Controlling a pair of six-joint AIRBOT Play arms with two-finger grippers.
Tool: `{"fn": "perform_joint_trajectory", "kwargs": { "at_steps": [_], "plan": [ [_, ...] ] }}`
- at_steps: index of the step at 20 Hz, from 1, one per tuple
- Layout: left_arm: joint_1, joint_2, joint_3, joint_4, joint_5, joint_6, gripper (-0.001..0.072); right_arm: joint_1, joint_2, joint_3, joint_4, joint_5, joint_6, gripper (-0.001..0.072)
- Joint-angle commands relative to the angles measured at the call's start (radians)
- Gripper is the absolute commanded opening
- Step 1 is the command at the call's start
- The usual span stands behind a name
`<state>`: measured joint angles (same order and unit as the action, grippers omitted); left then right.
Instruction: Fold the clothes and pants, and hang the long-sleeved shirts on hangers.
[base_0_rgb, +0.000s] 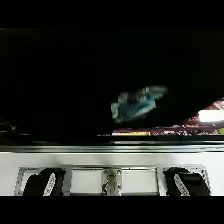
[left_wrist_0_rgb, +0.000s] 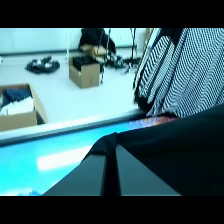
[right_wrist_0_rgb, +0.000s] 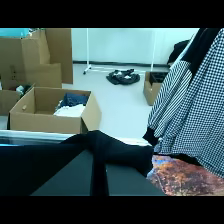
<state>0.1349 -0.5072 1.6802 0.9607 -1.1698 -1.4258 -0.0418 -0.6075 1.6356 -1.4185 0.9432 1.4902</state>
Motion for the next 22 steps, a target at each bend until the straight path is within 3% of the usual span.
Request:
{"fn": "perform_joint_trajectory", "kwargs": {
  "at_steps": [1, 5, 10, 15, 18, 22],
  "plan": [
    [0.0, 0.009, 0.004, -0.003, 0.01, -0.057, 0.0009, 0.0, 0.019, 0.005, -0.003, 0.104, -0.002, 0.0015],
    [0.0, -0.145, -0.114, -0.007, -0.044, -0.067, 0.0009, 0.0, -0.127, 0.005, -0.003, 0.293, -0.002, 0.0016],
    [-0.002, -0.482, -0.342, -0.022, 0.047, -0.061, 0.0009, 0.002, -0.531, 0.005, -0.003, 0.461, -0.003, 0.0015],
    [-0.066, -0.967, -0.211, -0.018, 0.076, 0.024, 0.0009, 0.009, -0.94, 0.015, -0.001, 0.265, -0.051, 0.0016],
    [-0.081, -1.211, -0.053, -0.018, 0.076, 0.024, 0.0009, 0.019, -1.109, 0.06, 0.001, 0.128, -0.042, 0.0016],
    [-0.08, -1.384, 0.105, -0.018, 0.08, 0.023, 0.0008, 0.025, -1.184, 0.065, 0.008, -0.046, 0.078, 0.0016]
  ]
}}
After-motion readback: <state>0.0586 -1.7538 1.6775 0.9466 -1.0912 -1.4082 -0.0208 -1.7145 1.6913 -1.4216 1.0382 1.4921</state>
